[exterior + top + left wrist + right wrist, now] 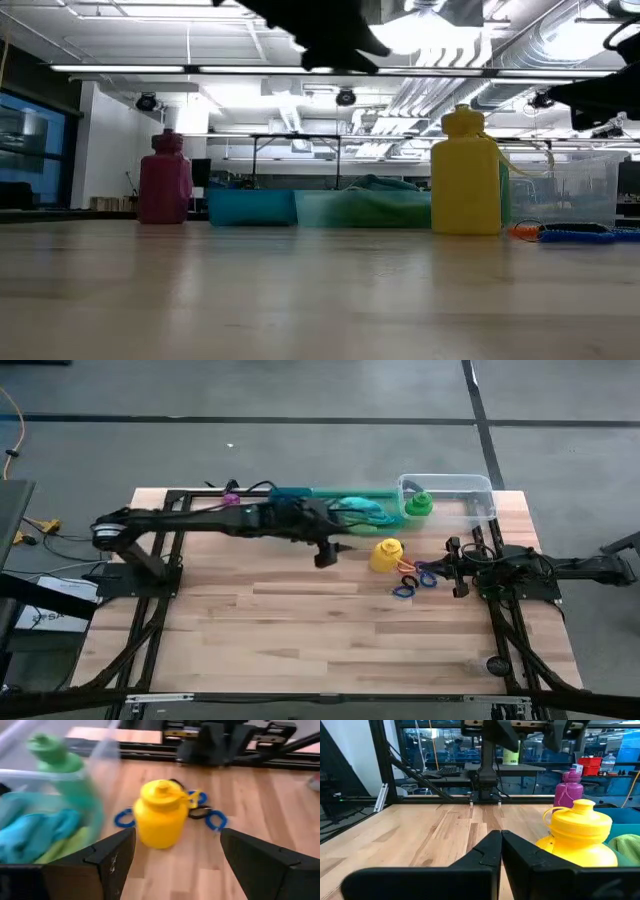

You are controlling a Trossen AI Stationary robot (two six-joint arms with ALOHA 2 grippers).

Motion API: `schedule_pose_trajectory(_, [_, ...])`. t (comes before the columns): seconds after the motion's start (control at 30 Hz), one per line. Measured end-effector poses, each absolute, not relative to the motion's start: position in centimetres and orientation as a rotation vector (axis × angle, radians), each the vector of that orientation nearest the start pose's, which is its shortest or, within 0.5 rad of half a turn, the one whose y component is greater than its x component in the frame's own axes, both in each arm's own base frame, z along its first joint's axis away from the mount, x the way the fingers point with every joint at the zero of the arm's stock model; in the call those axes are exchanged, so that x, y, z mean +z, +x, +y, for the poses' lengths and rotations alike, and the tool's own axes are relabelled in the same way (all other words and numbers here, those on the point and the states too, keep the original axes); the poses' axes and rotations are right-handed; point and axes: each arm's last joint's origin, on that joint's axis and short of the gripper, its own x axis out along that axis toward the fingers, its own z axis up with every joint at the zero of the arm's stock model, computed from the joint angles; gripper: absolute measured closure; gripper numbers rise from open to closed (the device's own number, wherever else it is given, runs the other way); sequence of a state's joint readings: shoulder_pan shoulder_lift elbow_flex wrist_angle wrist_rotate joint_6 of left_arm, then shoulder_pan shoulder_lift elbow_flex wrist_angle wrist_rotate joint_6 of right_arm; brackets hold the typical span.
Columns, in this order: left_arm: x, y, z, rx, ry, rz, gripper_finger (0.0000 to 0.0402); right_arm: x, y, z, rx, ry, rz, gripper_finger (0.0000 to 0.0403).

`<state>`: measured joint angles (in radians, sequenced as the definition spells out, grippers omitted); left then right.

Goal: Pick & Place Sports Items
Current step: Put the violet tumbler into the transparent bin

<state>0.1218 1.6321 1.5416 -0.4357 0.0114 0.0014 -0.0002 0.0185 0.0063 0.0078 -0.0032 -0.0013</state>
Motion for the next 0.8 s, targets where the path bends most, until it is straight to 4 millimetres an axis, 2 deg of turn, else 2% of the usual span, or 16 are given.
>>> schedule_pose_trajectory(0.2, [35.0,32.8,4.9,0.188,-0.075,0.462,0.0165,16.5,9.8,0.0,0.003,-0.001,0.005,0.0403])
schedule_pose_trajectory(0.4, [33.9,28.4,6.2,0.309,-0.092,0.438,0.0165,16.5,9.8,0.0,0.003,-0.001,0.005,0.0403])
schedule_pose_trajectory(0.67, [34.5,23.1,7.8,0.439,-0.026,0.379,0.0164,16.5,9.8,0.0,0.003,-0.001,0.005,0.0402])
schedule_pose_trajectory(0.8, [34.9,21.1,8.6,0.487,-0.035,0.375,0.0139,16.5,9.8,0.0,0.003,-0.001,0.005,0.0402])
